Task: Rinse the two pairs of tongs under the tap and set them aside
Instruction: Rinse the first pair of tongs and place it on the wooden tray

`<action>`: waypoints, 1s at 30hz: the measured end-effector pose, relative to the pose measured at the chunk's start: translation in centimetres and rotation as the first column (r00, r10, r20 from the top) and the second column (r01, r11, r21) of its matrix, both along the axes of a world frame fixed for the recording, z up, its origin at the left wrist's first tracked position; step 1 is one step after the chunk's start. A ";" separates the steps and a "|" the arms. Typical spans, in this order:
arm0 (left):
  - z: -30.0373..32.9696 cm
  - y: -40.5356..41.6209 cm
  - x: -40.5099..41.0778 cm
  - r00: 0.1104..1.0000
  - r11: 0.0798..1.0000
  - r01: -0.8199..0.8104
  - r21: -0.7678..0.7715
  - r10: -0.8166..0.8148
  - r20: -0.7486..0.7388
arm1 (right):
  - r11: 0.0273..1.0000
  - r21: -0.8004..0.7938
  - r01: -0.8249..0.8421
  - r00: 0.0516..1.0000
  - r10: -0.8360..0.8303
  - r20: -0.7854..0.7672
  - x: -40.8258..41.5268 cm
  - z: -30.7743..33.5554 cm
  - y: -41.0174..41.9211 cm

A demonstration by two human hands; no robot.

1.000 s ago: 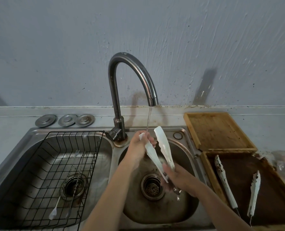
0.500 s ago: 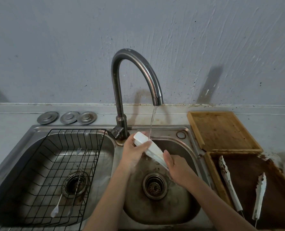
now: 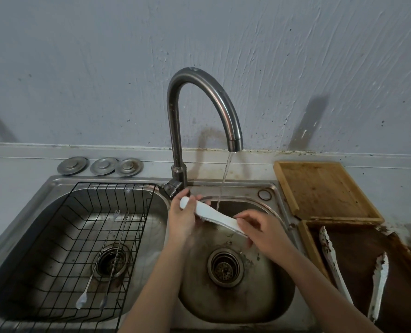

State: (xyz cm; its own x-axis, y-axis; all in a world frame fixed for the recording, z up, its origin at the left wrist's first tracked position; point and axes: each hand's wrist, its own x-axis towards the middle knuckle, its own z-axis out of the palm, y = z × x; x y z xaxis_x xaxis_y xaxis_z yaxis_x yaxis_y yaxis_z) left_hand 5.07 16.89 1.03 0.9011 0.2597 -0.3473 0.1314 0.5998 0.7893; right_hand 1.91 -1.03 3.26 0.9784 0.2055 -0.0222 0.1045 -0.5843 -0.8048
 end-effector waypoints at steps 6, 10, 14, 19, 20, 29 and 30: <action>-0.7 0.7 -0.2 0.990 0.941 -0.119 -0.316 0.089 -0.107 | 0.908 0.402 0.120 0.992 -0.121 -0.023 0.3 1.8 -0.6; -0.5 1.1 -0.4 0.995 0.907 -0.100 -0.409 0.101 -0.018 | 0.891 0.441 0.108 0.993 -0.120 0.000 0.4 2.2 -0.2; 1.1 1.6 -0.7 0.988 0.913 -0.106 -0.393 0.142 0.063 | 0.871 0.474 0.127 0.991 -0.135 -0.017 0.5 2.0 -0.1; 2.4 2.1 -1.0 0.975 0.917 -0.092 -0.389 0.163 0.153 | 0.853 0.501 0.143 0.989 -0.144 -0.038 0.8 1.6 0.0; 2.5 2.3 -1.1 0.973 0.922 -0.082 -0.379 0.156 0.169 | 0.858 0.492 0.147 0.989 -0.145 -0.042 0.9 1.5 0.1; 4.9 3.6 -1.8 0.954 0.959 -0.090 -0.270 0.161 0.254 | 0.936 0.323 0.138 0.989 -0.147 0.001 2.3 0.8 1.6; 5.1 3.6 -1.9 0.952 0.964 -0.092 -0.251 0.160 0.263 | 0.940 0.313 0.138 0.990 -0.143 -0.007 2.4 0.8 1.7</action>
State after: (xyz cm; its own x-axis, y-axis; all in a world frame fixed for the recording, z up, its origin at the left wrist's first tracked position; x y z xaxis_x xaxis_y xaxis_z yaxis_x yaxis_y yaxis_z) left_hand 3.22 20.50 6.11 0.9353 0.3196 -0.1520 -0.1618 0.7681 0.6195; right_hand 4.27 0.64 4.02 0.9975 0.0599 0.0368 0.0538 -0.3138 -0.9480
